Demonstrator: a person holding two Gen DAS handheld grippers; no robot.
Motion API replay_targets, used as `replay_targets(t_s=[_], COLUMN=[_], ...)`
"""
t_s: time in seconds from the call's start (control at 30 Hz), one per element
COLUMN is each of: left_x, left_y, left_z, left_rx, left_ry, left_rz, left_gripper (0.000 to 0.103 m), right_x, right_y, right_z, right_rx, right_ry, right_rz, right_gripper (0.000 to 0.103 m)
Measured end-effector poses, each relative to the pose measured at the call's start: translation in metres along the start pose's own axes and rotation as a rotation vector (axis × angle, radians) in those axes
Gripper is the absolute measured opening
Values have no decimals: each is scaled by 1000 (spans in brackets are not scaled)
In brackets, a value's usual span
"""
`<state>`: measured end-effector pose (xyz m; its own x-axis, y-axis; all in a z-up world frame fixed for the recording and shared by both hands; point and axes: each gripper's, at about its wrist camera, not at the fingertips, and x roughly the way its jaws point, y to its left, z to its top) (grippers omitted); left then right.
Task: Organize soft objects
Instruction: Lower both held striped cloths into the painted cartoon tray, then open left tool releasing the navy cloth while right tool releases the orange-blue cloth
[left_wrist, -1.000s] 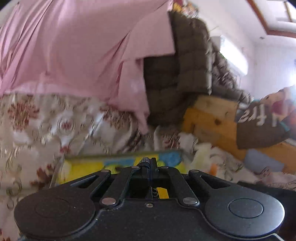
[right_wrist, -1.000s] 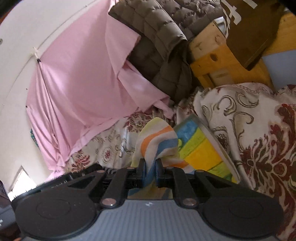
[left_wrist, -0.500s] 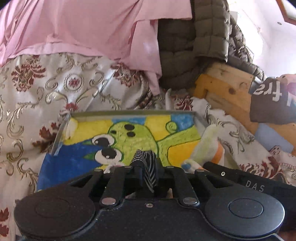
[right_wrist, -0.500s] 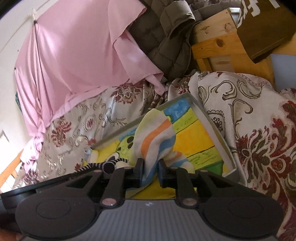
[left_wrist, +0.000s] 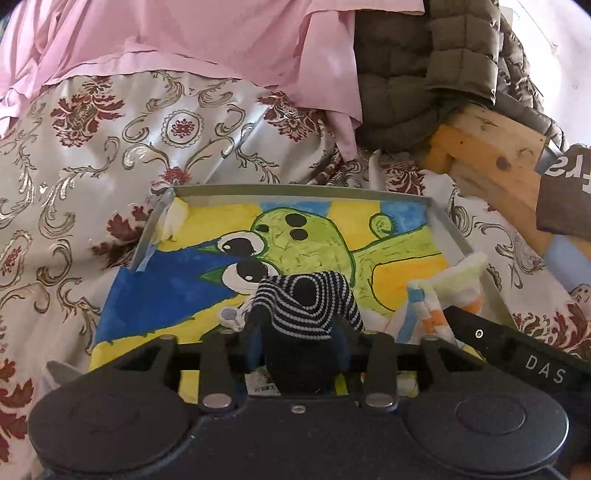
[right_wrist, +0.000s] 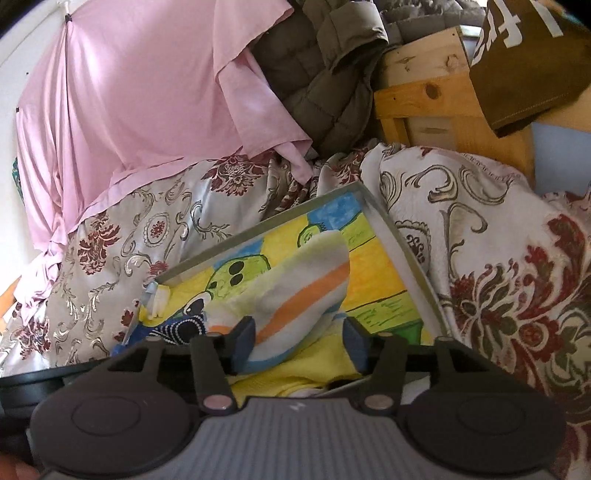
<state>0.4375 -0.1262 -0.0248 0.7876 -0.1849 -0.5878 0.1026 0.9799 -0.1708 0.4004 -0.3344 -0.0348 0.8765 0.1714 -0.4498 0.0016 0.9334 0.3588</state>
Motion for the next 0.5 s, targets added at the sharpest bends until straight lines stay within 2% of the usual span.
replay_targets(t_s=[0.03,0.2,0.5], left_x=[-2,-14,-53], left_y=[-1,-2,-9], left_z=[0,-1,-1], left_rx=[2,6,49], left_ry=[-6,-45,-115], left_rz=[7,33,38], left_gripper=[56,72,82], right_x=[-2,-13,-46], right_y=[0,4,9], right_z=[0,3,9], right_rx=[-5,-34,-80], right_ry=[-1,-17,-78], right_rz=[-4,-21,-52], right_gripper=[67,76,92])
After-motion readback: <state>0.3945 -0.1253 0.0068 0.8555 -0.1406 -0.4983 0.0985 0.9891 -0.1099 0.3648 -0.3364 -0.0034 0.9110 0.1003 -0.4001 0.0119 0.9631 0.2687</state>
